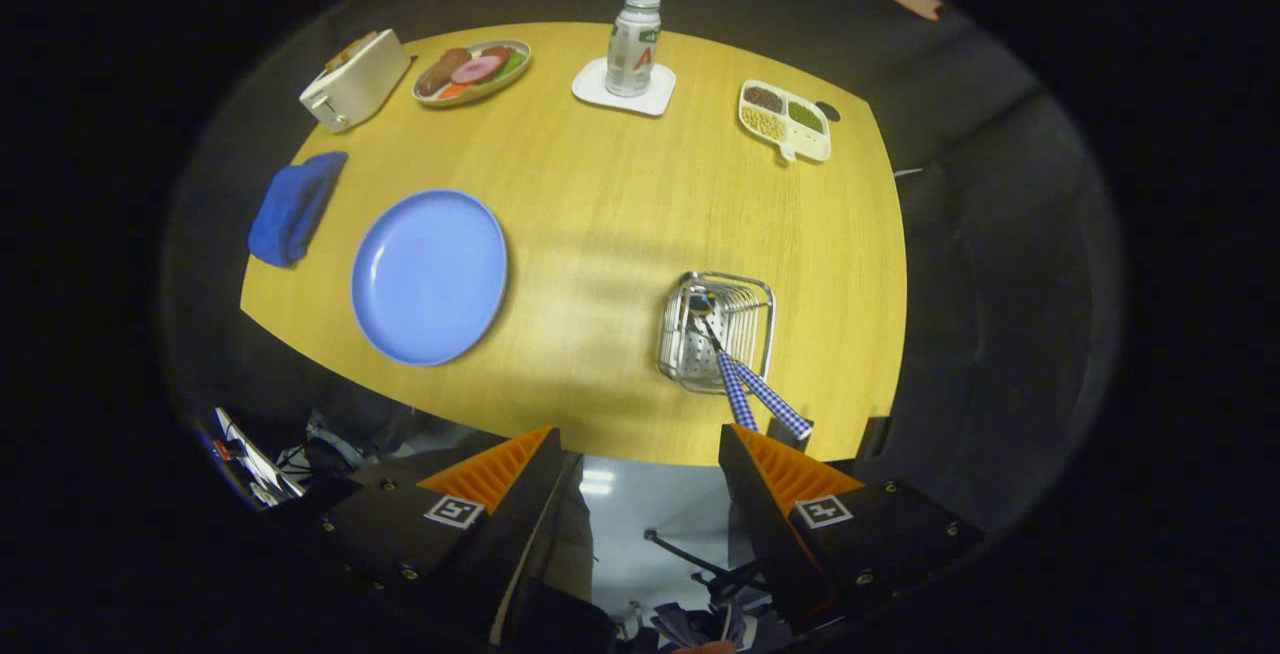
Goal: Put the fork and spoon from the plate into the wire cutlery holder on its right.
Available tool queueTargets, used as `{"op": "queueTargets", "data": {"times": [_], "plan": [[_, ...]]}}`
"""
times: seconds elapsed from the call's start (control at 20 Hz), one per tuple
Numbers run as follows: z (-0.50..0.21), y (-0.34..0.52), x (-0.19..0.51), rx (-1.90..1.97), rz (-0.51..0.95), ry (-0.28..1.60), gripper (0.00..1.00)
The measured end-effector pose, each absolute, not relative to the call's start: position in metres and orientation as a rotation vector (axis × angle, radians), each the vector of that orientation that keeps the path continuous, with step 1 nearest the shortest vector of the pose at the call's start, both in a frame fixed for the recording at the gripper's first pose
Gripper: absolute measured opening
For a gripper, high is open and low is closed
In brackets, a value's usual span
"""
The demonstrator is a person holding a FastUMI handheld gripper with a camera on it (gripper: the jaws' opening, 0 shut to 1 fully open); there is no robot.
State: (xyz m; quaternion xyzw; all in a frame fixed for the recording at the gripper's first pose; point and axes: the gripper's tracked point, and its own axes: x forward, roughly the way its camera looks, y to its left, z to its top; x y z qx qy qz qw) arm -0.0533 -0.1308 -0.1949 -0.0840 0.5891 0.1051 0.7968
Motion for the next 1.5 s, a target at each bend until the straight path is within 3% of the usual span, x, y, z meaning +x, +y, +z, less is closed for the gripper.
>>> {"op": "queueTargets", "data": {"times": [0.5,0.8,1.15,1.4,1.5], "plan": [[-0.15,-0.055,-0.015,-0.041,0.282,0.767,0.97],[-0.064,-0.045,0.005,-0.041,0.211,0.271,0.97],[-0.039,-0.028,0.002,-0.062,0.199,0.126,0.97],[0.016,-0.017,-0.008,-0.11,0.154,-0.136,0.97],[0.021,-0.015,-0.015,-0.106,0.13,-0.161,0.96]]}}
